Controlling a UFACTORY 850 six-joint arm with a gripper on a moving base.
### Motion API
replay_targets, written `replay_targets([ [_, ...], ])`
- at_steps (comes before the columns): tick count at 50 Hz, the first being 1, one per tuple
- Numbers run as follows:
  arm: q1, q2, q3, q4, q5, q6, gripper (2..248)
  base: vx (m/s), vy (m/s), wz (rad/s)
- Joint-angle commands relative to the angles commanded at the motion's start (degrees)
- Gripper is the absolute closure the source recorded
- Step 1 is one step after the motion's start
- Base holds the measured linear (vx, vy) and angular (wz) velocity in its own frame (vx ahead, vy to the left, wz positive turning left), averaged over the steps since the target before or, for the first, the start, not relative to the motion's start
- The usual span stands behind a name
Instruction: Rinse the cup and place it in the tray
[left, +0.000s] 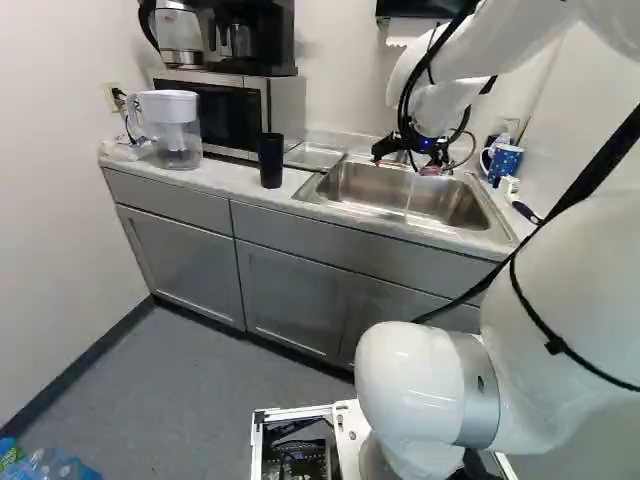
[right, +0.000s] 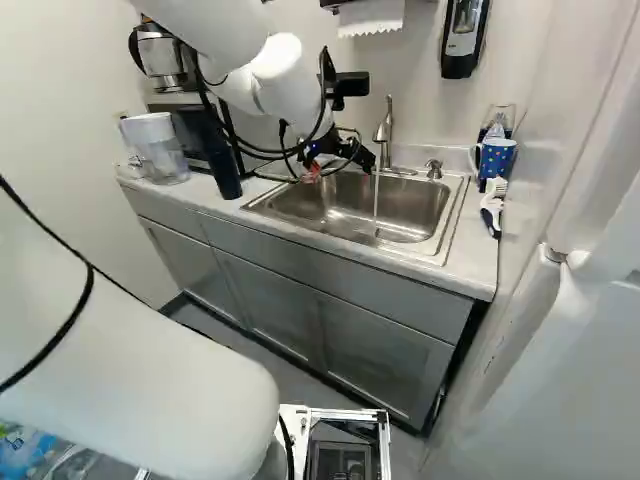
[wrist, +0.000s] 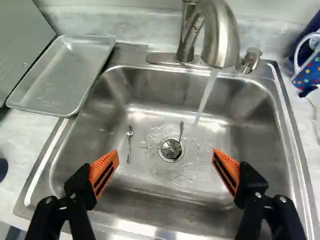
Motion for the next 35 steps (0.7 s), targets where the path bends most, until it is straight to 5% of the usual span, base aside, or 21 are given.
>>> replay_targets([
  [35,0.7,0.4,0.4,0.0,0.0,0.0,3,0.0,0.0,0.0],
])
